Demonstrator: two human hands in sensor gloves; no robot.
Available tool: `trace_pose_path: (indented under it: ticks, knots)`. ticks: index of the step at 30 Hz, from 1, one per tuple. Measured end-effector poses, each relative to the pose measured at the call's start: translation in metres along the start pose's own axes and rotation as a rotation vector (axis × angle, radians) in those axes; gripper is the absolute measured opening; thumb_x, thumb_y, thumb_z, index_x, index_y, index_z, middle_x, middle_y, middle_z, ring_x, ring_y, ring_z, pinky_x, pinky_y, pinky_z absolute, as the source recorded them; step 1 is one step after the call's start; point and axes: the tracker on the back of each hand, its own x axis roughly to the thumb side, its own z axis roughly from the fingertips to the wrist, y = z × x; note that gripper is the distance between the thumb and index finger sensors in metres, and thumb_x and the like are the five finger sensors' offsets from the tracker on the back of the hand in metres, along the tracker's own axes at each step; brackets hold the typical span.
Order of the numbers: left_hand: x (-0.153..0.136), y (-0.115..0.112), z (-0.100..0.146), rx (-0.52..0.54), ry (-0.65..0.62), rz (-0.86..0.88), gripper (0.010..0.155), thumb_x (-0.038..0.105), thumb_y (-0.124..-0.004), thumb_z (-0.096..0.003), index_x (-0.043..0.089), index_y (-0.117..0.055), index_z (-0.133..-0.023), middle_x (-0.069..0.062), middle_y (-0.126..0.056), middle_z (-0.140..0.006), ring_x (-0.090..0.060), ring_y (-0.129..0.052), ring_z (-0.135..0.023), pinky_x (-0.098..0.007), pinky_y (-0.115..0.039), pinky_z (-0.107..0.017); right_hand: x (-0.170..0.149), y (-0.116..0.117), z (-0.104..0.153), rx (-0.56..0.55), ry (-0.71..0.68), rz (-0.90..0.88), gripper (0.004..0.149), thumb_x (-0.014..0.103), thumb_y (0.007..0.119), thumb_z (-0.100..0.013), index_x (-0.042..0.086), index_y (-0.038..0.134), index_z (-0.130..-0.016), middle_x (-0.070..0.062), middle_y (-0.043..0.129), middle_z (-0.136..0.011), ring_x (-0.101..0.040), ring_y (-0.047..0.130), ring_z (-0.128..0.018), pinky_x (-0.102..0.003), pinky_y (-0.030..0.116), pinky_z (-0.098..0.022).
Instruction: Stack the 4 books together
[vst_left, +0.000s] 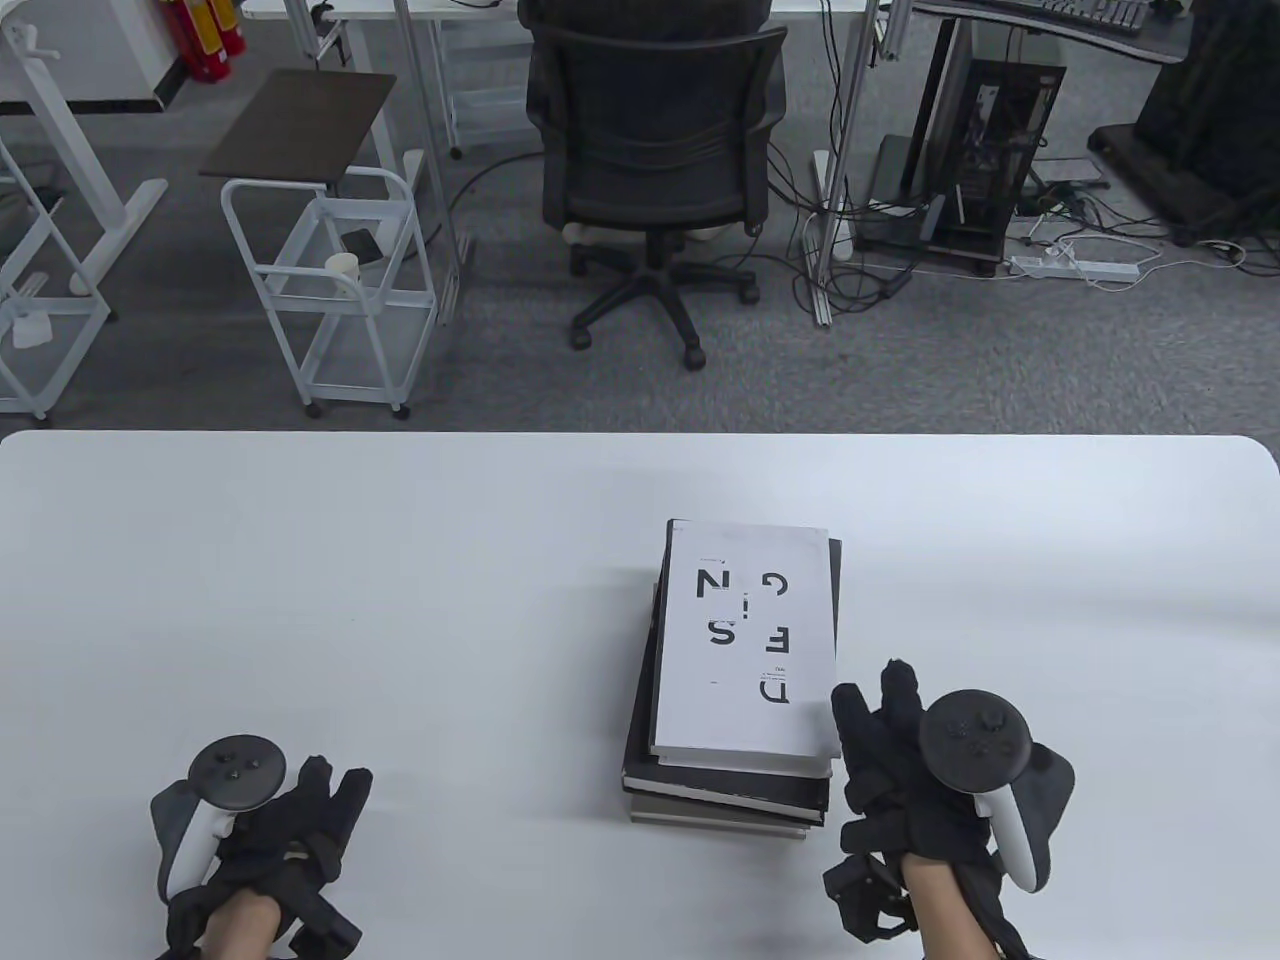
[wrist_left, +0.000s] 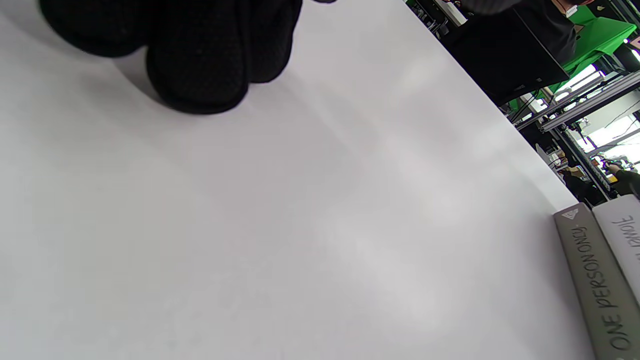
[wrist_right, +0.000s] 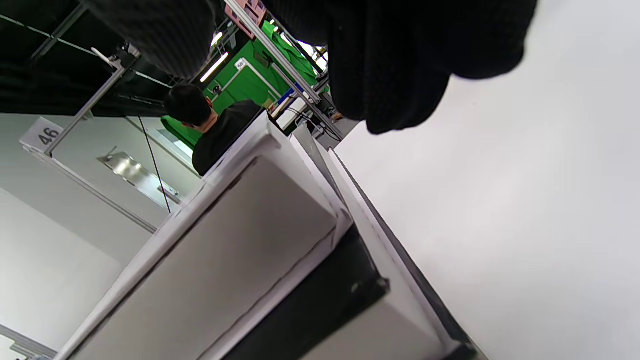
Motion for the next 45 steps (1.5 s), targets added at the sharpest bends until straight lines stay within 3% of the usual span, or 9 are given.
trace_pose_path:
  ticks: [3, 6, 10, 17, 20, 24, 29, 45]
  knots:
    - [0.000, 0.000, 0.000, 0.007, -0.003, -0.003, 0.081, 0.059, -0.055, -0.0482, 0.007, -0.037, -0.108, -0.023, -0.072, -0.093, -0.038, -0.094, -0.063, -0.059, -0.075, -0.049, -0.010, 0.004, -0.011, 0.030, 0.006, -0.045, 0.079, 0.061, 0.061, -0.066, 0.012, 0.029, -0.120, -0.030, 0.053, -0.109, -0.049, 0.069, -0.086, -0.049, 0.071, -0.058]
    - [0.002, 0.000, 0.000, 0.011, -0.012, -0.009, 0.080, 0.059, -0.055, -0.0482, 0.007, -0.039, -0.107, -0.023, -0.073, -0.092, -0.039, -0.095, -0.063, -0.059, -0.075, -0.049, -0.025, 0.013, -0.025, 0.156, 0.027, -0.197, 0.084, 0.065, 0.062, -0.065, 0.016, 0.023, -0.120, -0.033, 0.039, -0.114, -0.058, 0.053, -0.097, -0.061, 0.062, -0.067]
    - [0.007, -0.003, 0.001, -0.008, -0.040, -0.014, 0.080, 0.059, -0.055, -0.0483, 0.007, -0.041, -0.107, -0.022, -0.074, -0.092, -0.039, -0.095, -0.064, -0.060, -0.075, -0.049, -0.041, 0.028, -0.039, 0.277, 0.023, -0.393, 0.084, 0.067, 0.063, -0.064, 0.021, 0.020, -0.120, -0.031, 0.034, -0.117, -0.062, 0.045, -0.101, -0.067, 0.056, -0.071]
    - [0.017, -0.007, 0.006, -0.019, -0.100, -0.028, 0.080, 0.059, -0.055, -0.0485, 0.007, -0.041, -0.107, -0.022, -0.074, -0.092, -0.039, -0.095, -0.064, -0.060, -0.075, -0.049, -0.049, 0.042, -0.058, 0.422, 0.016, -0.459, 0.091, 0.071, 0.061, -0.064, 0.019, 0.011, -0.120, -0.034, 0.023, -0.118, -0.069, 0.034, -0.101, -0.075, 0.048, -0.072]
    - [0.020, -0.008, 0.008, -0.022, -0.113, -0.034, 0.080, 0.059, -0.055, -0.0485, 0.008, -0.041, -0.107, -0.022, -0.074, -0.092, -0.039, -0.095, -0.065, -0.060, -0.075, -0.050, -0.050, 0.048, -0.066, 0.479, 0.007, -0.424, 0.089, 0.070, 0.058, -0.065, 0.020, 0.009, -0.119, -0.034, 0.021, -0.118, -0.070, 0.036, -0.100, -0.075, 0.049, -0.072]
    - [0.020, -0.009, 0.009, -0.029, -0.117, -0.037, 0.079, 0.059, -0.055, -0.0485, 0.008, -0.041, -0.107, -0.022, -0.074, -0.092, -0.040, -0.094, -0.067, -0.060, -0.074, -0.051, -0.052, 0.057, -0.072, 0.539, 0.000, -0.523, 0.086, 0.069, 0.057, -0.067, 0.023, 0.008, -0.119, -0.035, 0.024, -0.118, -0.072, 0.045, -0.097, -0.073, 0.055, -0.070]
    - [0.026, -0.012, 0.013, -0.044, -0.152, -0.047, 0.079, 0.059, -0.055, -0.0485, 0.007, -0.042, -0.107, -0.022, -0.075, -0.091, -0.040, -0.095, -0.066, -0.060, -0.075, -0.050, -0.052, 0.064, -0.074, 0.563, -0.004, -0.542, 0.086, 0.071, 0.057, -0.066, 0.026, 0.007, -0.119, -0.035, 0.028, -0.118, -0.072, 0.052, -0.093, -0.073, 0.059, -0.068]
    - [0.038, -0.020, 0.019, -0.077, -0.255, -0.074, 0.078, 0.058, -0.055, -0.0485, 0.007, -0.044, -0.107, -0.022, -0.077, -0.090, -0.039, -0.096, -0.065, -0.060, -0.075, -0.050, -0.041, 0.077, -0.072, 0.602, -0.031, -0.516, 0.085, 0.074, 0.055, -0.066, 0.028, 0.006, -0.118, -0.036, 0.029, -0.117, -0.072, 0.051, -0.093, -0.069, 0.064, -0.067]
